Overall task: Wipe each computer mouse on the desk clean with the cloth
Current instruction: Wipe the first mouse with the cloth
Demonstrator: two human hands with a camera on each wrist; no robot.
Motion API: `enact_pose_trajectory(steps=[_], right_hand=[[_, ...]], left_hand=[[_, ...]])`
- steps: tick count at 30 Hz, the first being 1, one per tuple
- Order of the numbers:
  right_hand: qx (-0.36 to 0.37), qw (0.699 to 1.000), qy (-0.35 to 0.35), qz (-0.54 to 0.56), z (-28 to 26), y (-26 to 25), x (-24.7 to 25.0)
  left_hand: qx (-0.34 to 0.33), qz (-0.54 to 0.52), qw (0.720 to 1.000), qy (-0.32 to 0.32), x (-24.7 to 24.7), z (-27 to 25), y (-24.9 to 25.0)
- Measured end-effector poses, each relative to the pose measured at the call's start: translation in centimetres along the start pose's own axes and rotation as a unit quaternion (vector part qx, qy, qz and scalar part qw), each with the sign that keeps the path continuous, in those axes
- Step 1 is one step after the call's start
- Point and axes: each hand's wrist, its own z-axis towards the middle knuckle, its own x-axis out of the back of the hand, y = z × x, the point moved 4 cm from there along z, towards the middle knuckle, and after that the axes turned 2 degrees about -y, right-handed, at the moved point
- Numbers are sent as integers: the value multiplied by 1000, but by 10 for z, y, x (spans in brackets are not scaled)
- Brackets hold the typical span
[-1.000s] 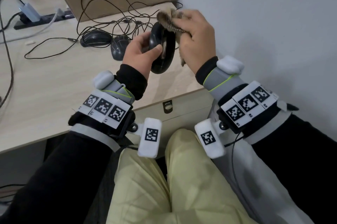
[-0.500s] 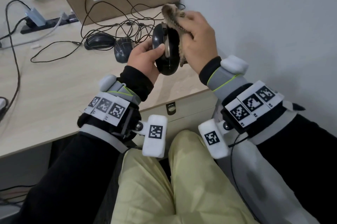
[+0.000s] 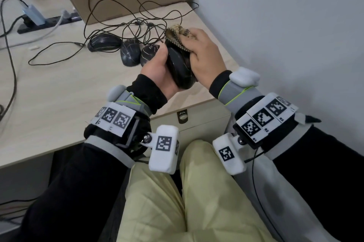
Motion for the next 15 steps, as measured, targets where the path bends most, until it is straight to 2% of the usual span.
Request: enact_pose_trajectory(steps=[6,9,13,15], right_hand=[[63,998,1,25,-13,-12,8],[92,996,2,11,-28,-16,8],[138,990,-24,-19,-42,-21,-2],[153,988,-13,-30,-45,-23,-5]], left_hand=[[-35,-62,996,44,13,6,13],[-44,-63,995,68,21,9,21],[-96,-121,985,78,21,10,34],[-109,-133,982,78,22,12,40]])
